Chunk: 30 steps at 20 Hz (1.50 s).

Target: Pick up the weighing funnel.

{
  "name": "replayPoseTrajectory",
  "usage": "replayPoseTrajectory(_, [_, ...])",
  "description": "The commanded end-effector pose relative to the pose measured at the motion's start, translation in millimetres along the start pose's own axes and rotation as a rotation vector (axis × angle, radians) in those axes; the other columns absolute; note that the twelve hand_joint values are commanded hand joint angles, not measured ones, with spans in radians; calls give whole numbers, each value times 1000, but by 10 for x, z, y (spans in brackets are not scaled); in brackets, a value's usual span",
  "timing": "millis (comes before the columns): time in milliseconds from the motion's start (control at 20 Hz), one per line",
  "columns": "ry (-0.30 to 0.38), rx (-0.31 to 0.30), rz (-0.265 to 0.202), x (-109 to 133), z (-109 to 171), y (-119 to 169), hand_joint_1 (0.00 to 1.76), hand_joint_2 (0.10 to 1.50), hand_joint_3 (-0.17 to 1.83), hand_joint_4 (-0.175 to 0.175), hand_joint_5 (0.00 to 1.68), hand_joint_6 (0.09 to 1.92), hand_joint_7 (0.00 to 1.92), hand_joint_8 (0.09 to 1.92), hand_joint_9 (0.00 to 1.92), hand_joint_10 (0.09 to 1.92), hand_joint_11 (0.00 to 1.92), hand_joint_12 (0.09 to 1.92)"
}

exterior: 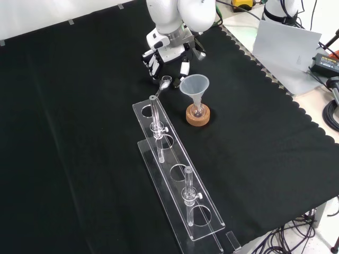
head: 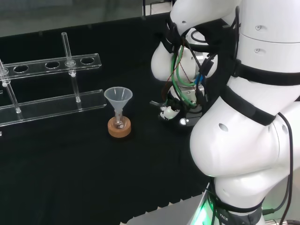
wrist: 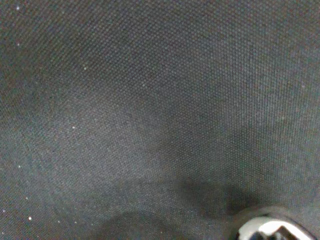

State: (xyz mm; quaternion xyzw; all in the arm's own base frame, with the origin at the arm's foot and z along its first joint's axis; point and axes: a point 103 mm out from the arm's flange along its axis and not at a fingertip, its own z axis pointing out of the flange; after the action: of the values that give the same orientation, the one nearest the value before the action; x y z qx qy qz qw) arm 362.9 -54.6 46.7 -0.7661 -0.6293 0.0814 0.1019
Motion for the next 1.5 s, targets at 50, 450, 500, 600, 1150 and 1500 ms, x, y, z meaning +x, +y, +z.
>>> replayPoseTrajectory(50, [4, -6, 2, -2, 12, 3, 800, 600, 558, 54, 799, 594, 1021, 479, 686, 527, 0, 1551])
replayPoseTrajectory(450, [20, -1, 0, 1, -14, 31, 798, 601, 558, 52, 797, 594, 1033, 476, 696, 528, 0, 1554])
replayPoseTrajectory(500, [21, 0, 0, 1, -13, 31, 797, 601, 558, 52, 796, 594, 1034, 476, 697, 528, 0, 1554])
replayPoseTrajectory(600, [17, 2, 3, 20, -17, 29, 795, 601, 558, 51, 795, 594, 1037, 475, 703, 530, 0, 1554])
replayPoseTrajectory(1150, [-13, -24, -9, 136, -35, 38, 787, 608, 564, 51, 808, 604, 1083, 479, 776, 536, 10, 1561])
replayPoseTrajectory(1500, [-13, -52, -19, 203, -23, 17, 813, 607, 569, 64, 908, 605, 1204, 441, 850, 467, 19, 1559])
